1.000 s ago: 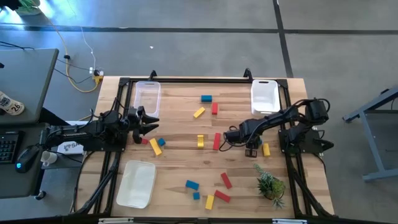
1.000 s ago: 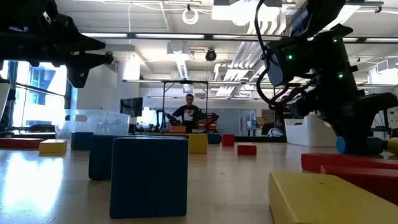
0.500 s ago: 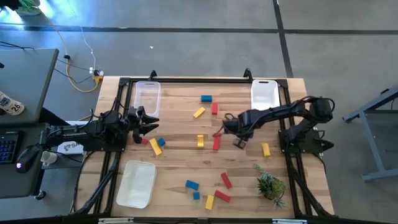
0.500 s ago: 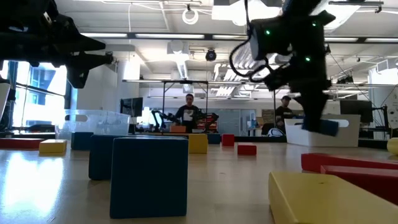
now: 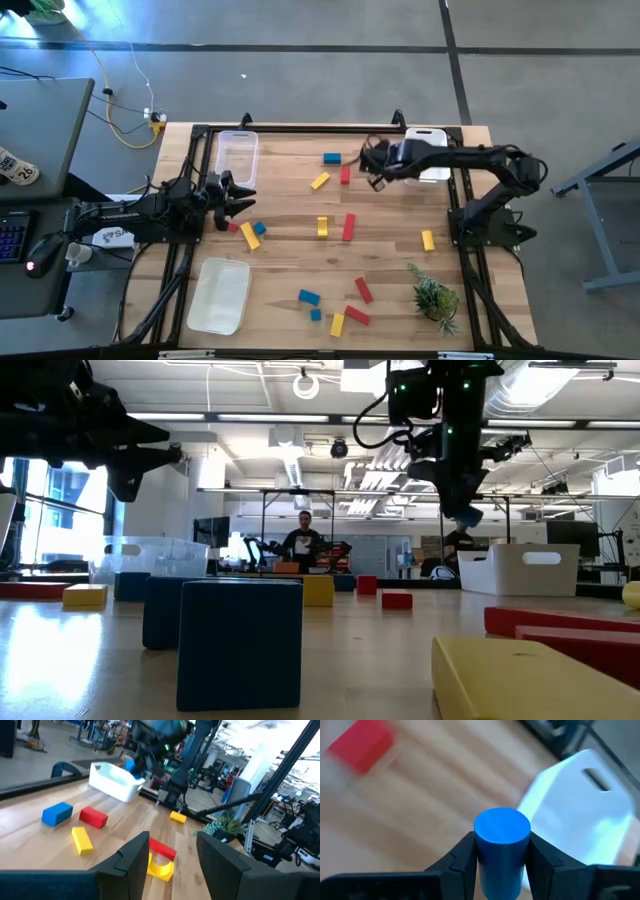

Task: Sort & place blocks by color
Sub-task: Put the blue block into the top white bin

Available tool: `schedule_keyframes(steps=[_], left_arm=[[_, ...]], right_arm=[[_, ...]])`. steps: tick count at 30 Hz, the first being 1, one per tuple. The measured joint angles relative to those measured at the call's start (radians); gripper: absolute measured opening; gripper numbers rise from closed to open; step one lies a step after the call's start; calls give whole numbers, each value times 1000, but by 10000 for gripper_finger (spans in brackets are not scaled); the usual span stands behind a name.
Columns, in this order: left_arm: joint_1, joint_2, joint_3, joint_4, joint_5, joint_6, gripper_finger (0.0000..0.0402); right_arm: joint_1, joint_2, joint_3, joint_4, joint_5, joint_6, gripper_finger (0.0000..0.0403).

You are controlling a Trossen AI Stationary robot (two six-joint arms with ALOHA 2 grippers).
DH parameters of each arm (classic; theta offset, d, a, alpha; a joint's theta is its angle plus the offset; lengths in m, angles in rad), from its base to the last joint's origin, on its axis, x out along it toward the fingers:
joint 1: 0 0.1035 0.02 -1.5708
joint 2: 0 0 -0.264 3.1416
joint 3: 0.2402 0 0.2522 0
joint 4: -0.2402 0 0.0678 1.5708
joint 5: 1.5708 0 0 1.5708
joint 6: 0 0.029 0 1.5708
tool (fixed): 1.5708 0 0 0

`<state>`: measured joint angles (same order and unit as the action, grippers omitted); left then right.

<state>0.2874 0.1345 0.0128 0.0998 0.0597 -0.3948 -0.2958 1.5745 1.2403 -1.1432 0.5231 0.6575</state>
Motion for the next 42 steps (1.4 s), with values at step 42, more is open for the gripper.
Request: schedule_keyframes(steps=[42], left_arm=[[0, 0, 0, -74, -66, -100, 152]], right_arm=[[-530, 222, 7, -72, -287, -239, 131]])
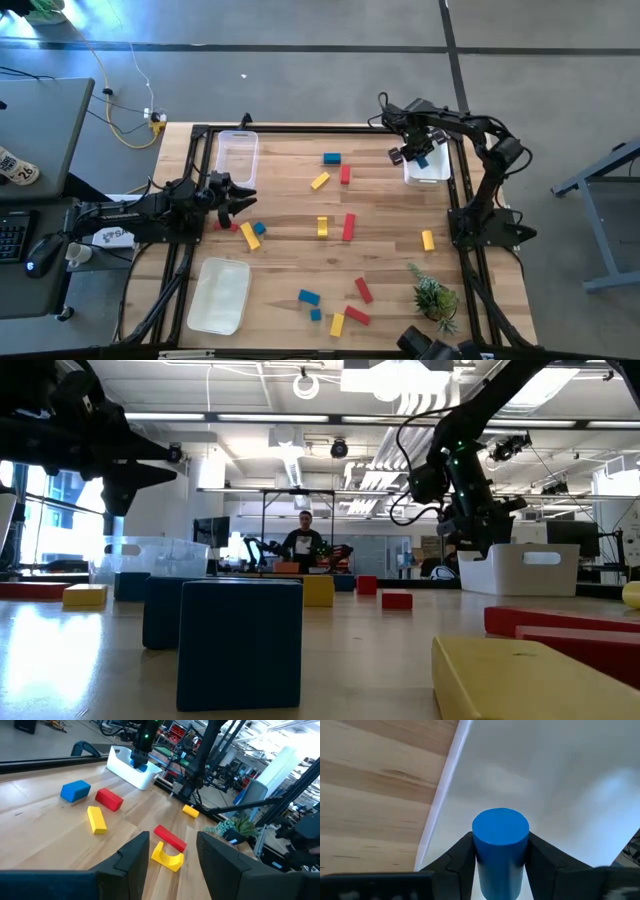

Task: Sort & place blocks by color
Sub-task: Put the blue block into the top white bin, then put the yellow block into the transparent bin

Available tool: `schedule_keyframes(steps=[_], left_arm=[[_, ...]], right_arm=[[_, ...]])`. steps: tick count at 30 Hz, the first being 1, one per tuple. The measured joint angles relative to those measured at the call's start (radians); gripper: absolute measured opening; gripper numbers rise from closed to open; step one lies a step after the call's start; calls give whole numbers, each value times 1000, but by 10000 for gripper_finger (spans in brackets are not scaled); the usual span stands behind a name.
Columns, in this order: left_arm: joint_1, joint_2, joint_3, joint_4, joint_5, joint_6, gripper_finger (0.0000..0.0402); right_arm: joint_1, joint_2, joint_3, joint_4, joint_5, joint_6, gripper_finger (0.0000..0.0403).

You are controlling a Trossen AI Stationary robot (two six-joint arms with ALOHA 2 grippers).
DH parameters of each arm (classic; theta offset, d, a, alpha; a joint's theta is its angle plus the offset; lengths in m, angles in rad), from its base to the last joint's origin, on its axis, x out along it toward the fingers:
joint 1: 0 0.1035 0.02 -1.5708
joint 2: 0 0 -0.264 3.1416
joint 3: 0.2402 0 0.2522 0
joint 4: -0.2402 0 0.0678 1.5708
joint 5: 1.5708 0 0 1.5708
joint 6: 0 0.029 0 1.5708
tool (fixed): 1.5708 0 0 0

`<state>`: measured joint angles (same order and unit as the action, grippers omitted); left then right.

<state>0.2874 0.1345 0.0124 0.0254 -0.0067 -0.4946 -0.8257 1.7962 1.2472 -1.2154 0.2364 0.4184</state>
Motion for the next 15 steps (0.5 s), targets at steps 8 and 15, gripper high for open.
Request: schedule_keyframes(steps=[8, 15], left_arm=[[0, 0, 1, 1, 1, 0, 152], [0, 17, 55, -6, -4, 71, 152]], right_arm=[[1, -1, 0, -12, -17, -1, 181], [3, -60, 0, -23, -28, 3, 185]])
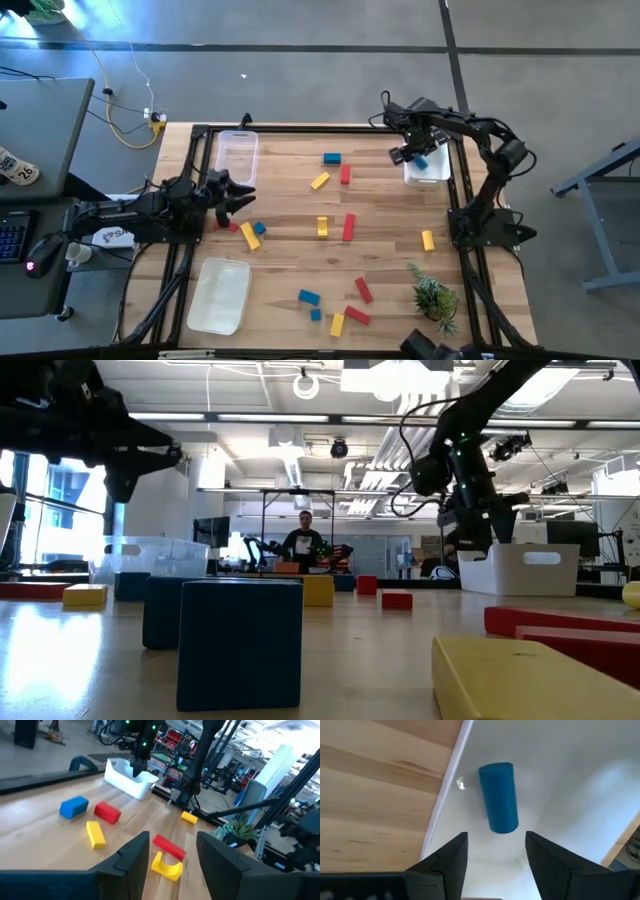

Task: Sort & place blocks by color
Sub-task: Put the yellow block into the transparent bin

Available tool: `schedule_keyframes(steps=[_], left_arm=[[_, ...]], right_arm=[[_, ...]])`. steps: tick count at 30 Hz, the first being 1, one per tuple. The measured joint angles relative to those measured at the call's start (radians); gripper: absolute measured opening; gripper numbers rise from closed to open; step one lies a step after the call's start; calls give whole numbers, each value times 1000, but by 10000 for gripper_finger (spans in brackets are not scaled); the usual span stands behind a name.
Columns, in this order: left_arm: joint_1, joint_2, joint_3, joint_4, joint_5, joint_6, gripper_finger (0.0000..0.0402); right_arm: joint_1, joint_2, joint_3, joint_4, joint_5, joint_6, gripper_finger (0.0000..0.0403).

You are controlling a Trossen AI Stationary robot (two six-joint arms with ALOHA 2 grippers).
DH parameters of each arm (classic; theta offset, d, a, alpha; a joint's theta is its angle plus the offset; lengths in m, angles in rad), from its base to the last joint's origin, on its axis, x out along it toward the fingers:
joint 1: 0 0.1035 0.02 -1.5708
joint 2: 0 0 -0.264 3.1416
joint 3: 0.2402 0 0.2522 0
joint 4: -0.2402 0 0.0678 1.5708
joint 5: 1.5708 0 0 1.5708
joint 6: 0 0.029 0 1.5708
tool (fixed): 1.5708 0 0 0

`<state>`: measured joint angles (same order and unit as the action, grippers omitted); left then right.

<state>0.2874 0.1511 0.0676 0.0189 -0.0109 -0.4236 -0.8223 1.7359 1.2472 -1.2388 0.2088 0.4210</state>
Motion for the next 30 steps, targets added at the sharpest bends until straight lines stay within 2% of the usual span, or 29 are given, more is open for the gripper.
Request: schedule_keyframes(steps=[4, 18, 23, 30], left_arm=[[0, 45, 49, -28, -1, 49, 152], [0, 273, 326, -395, -3, 291, 152], [0, 350, 442, -470, -2, 344, 153], [0, 460, 589, -555, -2, 423, 192]], right_arm=[[11, -59, 0, 1, -2, 16, 185], [148, -280, 1, 84, -8, 91, 186], [184, -333, 1, 105, -7, 103, 186], [209, -368, 1, 107, -7, 103, 186]])
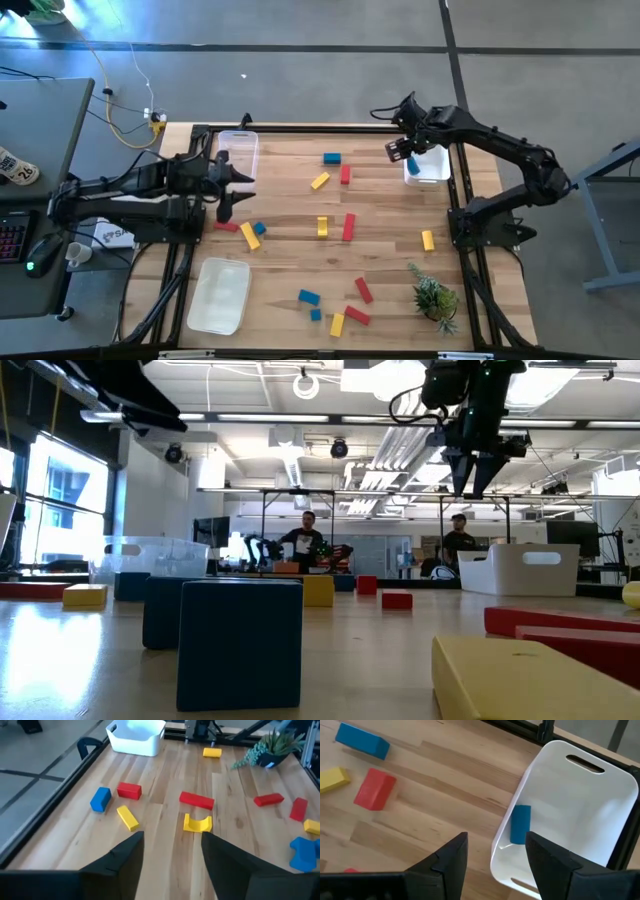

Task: Sort & place blocks by color
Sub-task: Put the yellow block into the transparent bin

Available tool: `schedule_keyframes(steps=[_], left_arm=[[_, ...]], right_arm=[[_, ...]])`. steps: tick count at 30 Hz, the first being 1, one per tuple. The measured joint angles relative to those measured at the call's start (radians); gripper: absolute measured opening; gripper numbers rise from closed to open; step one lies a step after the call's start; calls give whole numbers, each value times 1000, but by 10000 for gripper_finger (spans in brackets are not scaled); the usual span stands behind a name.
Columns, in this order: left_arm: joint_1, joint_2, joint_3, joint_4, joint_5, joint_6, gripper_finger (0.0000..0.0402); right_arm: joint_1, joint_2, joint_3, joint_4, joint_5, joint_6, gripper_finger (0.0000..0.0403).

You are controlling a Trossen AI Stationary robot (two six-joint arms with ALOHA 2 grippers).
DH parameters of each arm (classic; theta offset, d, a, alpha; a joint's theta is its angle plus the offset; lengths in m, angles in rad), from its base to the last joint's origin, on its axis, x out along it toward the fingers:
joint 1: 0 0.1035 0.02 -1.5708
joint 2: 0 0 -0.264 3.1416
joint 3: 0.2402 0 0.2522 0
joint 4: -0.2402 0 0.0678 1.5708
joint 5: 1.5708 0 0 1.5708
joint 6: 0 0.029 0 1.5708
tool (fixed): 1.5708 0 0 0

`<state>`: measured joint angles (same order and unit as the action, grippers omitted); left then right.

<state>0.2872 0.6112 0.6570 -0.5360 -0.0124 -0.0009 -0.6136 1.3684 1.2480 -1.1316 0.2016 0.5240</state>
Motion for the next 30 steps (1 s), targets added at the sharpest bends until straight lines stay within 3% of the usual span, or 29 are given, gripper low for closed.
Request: schedule_keyframes(steps=[6, 16, 30], left_arm=[[0, 87, 76, -85, 14, 64, 234], [-24, 229, 78, -324, 55, 97, 239], [-173, 439, 78, -333, 50, 187, 239]], right_arm=[[10, -1, 0, 0, 0, 0, 186], [13, -1, 0, 1, -15, 0, 186], [13, -1, 0, 43, -15, -7, 186]])
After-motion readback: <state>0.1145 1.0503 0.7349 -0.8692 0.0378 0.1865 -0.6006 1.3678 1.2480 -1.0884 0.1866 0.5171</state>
